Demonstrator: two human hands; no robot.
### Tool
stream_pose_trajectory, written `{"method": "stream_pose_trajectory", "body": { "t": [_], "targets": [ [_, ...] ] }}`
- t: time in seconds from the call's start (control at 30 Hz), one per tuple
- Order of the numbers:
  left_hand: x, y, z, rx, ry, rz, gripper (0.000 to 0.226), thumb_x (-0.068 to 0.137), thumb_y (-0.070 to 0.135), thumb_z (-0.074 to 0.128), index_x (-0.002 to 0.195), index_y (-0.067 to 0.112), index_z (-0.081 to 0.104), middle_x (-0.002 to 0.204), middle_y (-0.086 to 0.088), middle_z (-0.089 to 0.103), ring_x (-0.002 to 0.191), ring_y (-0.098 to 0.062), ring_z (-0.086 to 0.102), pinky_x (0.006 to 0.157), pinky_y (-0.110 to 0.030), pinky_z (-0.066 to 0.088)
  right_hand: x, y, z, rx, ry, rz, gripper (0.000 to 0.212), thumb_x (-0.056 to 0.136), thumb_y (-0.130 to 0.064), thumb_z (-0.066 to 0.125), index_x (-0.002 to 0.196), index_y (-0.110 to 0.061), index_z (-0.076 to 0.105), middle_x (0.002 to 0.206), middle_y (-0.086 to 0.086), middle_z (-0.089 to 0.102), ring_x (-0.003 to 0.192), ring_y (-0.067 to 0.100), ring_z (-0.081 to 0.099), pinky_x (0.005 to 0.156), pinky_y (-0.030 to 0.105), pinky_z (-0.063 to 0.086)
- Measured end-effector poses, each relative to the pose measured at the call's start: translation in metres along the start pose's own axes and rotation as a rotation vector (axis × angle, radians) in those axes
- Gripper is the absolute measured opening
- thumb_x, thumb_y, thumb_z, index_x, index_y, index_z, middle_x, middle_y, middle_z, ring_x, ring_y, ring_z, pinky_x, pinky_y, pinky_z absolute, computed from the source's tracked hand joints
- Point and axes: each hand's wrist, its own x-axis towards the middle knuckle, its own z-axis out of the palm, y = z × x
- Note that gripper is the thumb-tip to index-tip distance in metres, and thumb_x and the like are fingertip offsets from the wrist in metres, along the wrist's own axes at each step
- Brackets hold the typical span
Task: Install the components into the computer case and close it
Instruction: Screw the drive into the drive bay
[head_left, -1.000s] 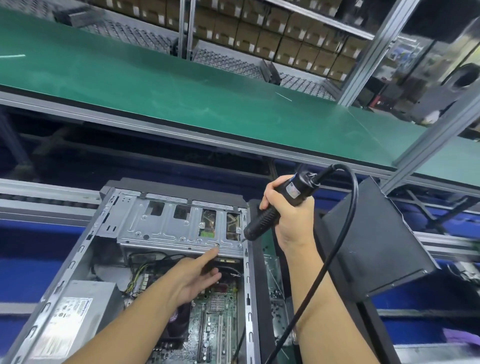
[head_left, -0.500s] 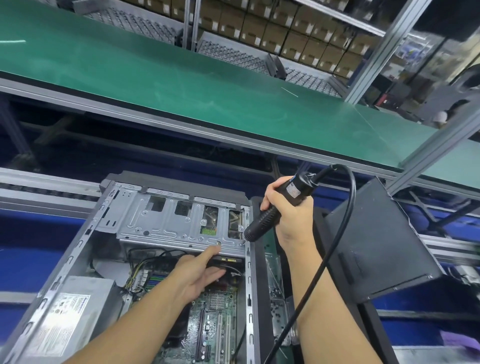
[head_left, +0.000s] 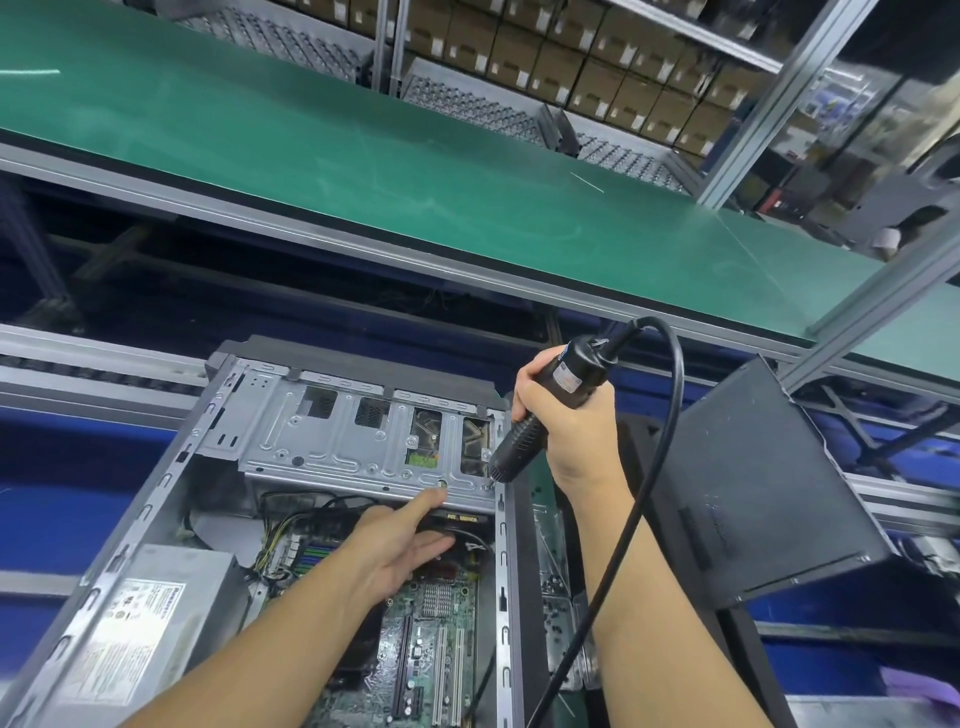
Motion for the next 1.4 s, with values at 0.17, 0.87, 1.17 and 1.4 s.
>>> {"method": "stream_pose_trajectory", "body": {
  "t": [0.17, 0.87, 1.17, 1.4],
  "targets": [
    [0.002, -0.002, -0.001, -0.006, -0.013, 0.007, 0.145, 0.029, 0.029, 0.099, 0.149, 0.002, 0.021, 0.141, -0.020, 0.040, 0.095, -0.032, 0.063, 0.094, -0.051, 0.054, -0.001, -0.002, 0.009, -0.106, -0.048, -0.020, 0.013, 0.082, 0.001, 0.063, 0.082, -0.012, 0.064, 0.068, 0.005, 0.062, 0.060, 0.018, 0.058, 0.066, 0.034, 0.056],
    [0.009, -0.005, -0.002, 0.007, -0.048, 0.024, 0.088, 0.036, 0.028, 0.096, 0.107, -0.002, 0.053, 0.101, -0.008, 0.057, 0.096, -0.035, 0.066, 0.079, -0.041, 0.060, 0.001, 0.001, 0.007, -0.076, 0.049, 0.062, 0.011, 0.081, -0.007, 0.066, 0.090, -0.013, 0.063, 0.068, 0.004, 0.064, 0.061, 0.020, 0.060, 0.073, 0.038, 0.058],
    [0.010, -0.006, -0.004, 0.027, -0.060, 0.022, 0.091, 0.036, 0.031, 0.097, 0.109, -0.004, 0.055, 0.102, -0.006, 0.058, 0.098, -0.034, 0.066, 0.088, -0.046, 0.058, 0.003, 0.003, 0.011, -0.108, 0.017, 0.071, 0.012, 0.084, -0.009, 0.067, 0.092, -0.018, 0.064, 0.072, 0.002, 0.065, 0.062, 0.016, 0.060, 0.071, 0.031, 0.058],
    [0.011, -0.006, -0.004, 0.000, -0.060, 0.020, 0.089, 0.038, 0.026, 0.096, 0.110, -0.002, 0.052, 0.102, -0.009, 0.057, 0.099, -0.036, 0.064, 0.083, -0.045, 0.060, 0.003, 0.001, 0.010, -0.110, 0.012, 0.076, 0.010, 0.082, -0.007, 0.065, 0.090, -0.013, 0.062, 0.069, 0.003, 0.065, 0.060, 0.017, 0.060, 0.068, 0.024, 0.056]
  ]
}}
